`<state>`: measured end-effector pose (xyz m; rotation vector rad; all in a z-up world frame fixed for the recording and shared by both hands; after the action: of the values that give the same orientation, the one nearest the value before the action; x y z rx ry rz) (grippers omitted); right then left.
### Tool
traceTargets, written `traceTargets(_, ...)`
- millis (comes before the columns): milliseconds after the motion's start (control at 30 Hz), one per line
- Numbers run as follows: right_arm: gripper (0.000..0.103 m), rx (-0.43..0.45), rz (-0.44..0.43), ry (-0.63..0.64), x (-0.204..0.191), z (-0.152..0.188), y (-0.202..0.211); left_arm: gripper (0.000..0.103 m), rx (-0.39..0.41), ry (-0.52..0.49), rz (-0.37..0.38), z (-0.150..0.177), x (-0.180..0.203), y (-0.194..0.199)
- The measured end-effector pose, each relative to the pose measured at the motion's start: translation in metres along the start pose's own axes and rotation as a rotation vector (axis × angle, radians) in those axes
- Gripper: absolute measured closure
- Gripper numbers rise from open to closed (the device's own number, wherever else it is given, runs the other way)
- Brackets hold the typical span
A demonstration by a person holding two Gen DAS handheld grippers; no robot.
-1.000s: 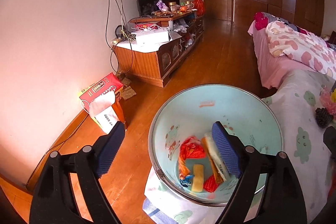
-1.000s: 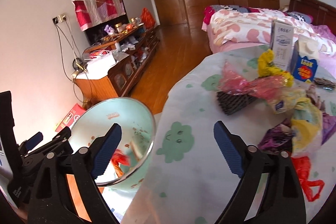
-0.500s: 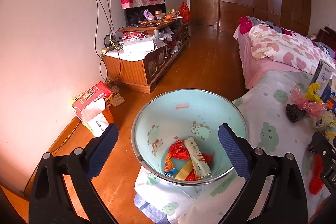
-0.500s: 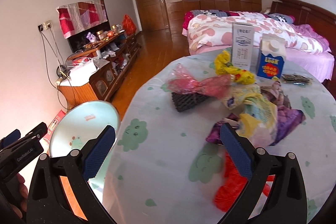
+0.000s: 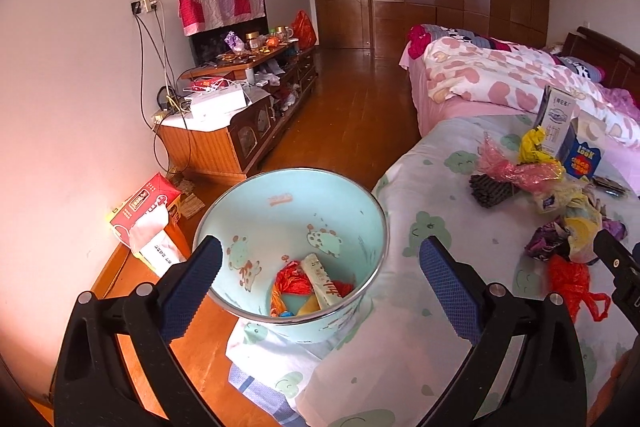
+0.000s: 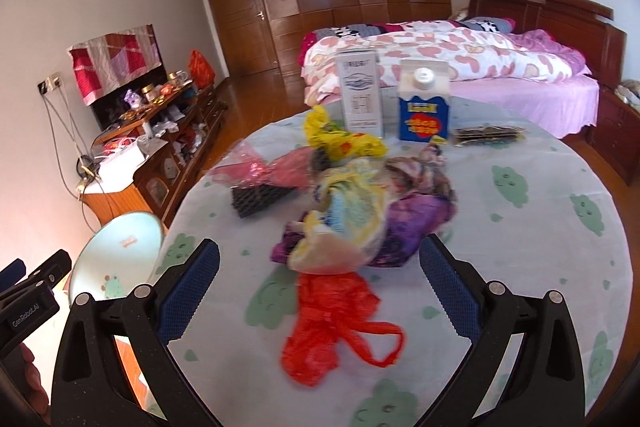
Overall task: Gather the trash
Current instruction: 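Withdraw both open tools from the bin back over the table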
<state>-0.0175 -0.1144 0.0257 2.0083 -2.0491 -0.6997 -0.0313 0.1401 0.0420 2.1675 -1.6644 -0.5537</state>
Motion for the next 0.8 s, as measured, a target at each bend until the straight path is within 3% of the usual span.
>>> traceTargets(633, 0.006, -0.023, 0.184, -0.084, 0.134, 0.016, 0.017, 0.007, -0.070, -0.095, 0.215, 0.031, 0.088, 0.004)
traceTargets(733, 0.019, -0.029, 0.177, -0.094, 0.141, 0.016, 0.016, 0.007, -0.075, -0.115, 0.229, 0.034, 0.100, 0.002)
traceTargets(800, 0.022, -0.032, 0.162, -0.101, 0.141, 0.015, 0.015, 0.007, -0.075, -0.125, 0.236, 0.034, 0.106, 0.001)
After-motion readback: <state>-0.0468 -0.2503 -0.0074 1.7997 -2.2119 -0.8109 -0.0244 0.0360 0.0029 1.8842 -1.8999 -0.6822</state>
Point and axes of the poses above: each gripper's, at about its wrist camera, not at the fingertips, and y roughly against the way its jaws point, x to its right, z to its underside, the point moved 8 cm from there along -y, roughly the way its jaws point, and after that the axes turned 9 degrees about x, right-handed, at the moved point
